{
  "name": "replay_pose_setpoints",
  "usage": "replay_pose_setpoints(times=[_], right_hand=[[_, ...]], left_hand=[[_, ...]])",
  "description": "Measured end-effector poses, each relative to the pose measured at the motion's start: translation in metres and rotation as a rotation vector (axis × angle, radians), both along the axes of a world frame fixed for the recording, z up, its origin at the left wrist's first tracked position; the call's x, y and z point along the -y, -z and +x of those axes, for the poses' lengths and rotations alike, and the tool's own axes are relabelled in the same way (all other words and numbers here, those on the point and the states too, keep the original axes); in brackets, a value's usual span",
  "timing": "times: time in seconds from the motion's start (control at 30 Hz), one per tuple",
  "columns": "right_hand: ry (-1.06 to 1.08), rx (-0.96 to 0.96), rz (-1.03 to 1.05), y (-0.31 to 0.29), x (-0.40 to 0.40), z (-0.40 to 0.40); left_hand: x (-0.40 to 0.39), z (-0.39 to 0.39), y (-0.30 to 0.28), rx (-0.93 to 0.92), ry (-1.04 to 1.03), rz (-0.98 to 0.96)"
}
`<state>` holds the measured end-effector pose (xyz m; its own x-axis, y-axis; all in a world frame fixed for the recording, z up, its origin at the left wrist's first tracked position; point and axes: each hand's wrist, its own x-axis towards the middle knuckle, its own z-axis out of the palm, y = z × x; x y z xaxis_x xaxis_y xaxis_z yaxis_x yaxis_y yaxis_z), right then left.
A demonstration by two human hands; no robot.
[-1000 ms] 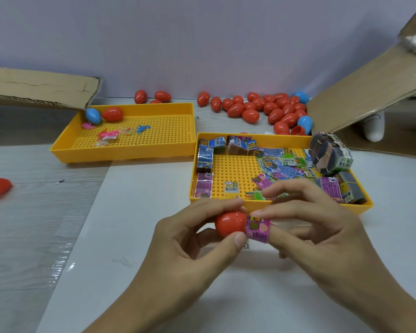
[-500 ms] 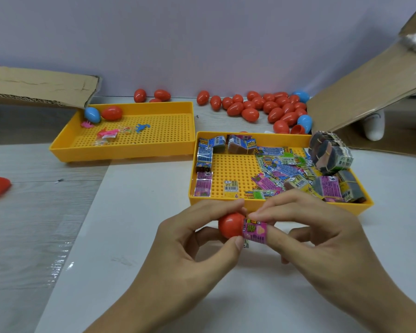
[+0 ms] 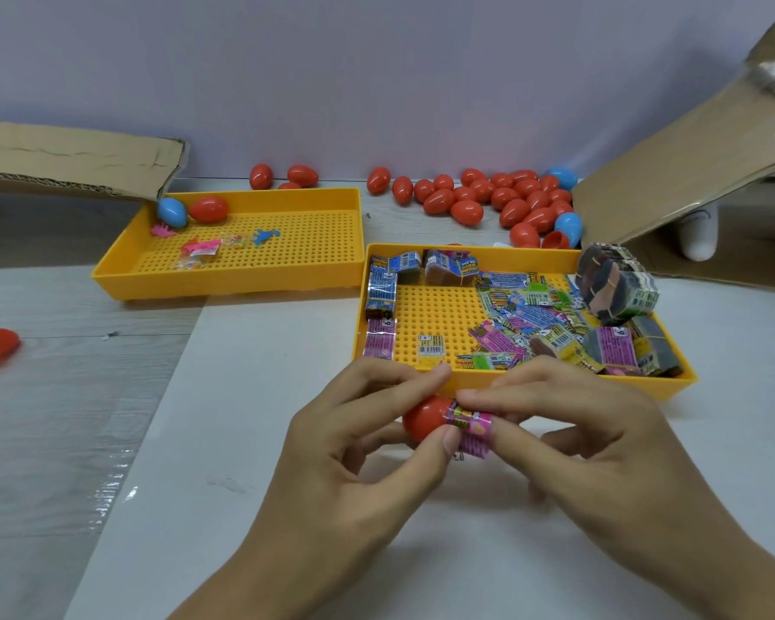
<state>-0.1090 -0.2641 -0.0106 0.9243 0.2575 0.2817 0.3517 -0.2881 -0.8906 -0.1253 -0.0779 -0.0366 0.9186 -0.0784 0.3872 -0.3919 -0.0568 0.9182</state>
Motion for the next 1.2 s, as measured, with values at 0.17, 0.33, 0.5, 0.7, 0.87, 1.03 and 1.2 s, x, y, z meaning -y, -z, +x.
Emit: replay_pose_setpoints(times=[0.17, 0.33, 0.5, 0.7, 0.87, 1.03, 1.2], right_hand=[[-0.034, -0.286, 0.175, -0.008, -0.001, -0.001], [-0.125, -0.503, 0.266, -0.014, 0.003, 0.004], [-0.021, -0.352, 0.202, -0.012, 0.0, 0.0], [-0.041, -0.397, 0.251, -0.013, -0.003, -0.002], [-0.151, -0.623, 0.325, -0.013, 0.003, 0.005], [-0.319, -0.838, 0.489, -0.014, 0.006, 0.009], [-0.313, -0.904, 0.486, -0.014, 0.003, 0.007]], left_hand=[[0.001, -0.001, 0.0, 0.133, -0.051, 0.026], [-0.001, -0.002, -0.002, 0.267, -0.136, 0.175], [0.002, -0.005, -0.007, 0.426, -0.241, 0.343], [0.003, -0.006, -0.005, 0.383, -0.236, 0.313], [0.004, -0.005, -0.003, 0.27, -0.211, 0.177], [-0.006, 0.007, 0.015, -0.15, -0.157, 0.137], [0.006, -0.015, -0.006, 0.208, -0.209, 0.237]])
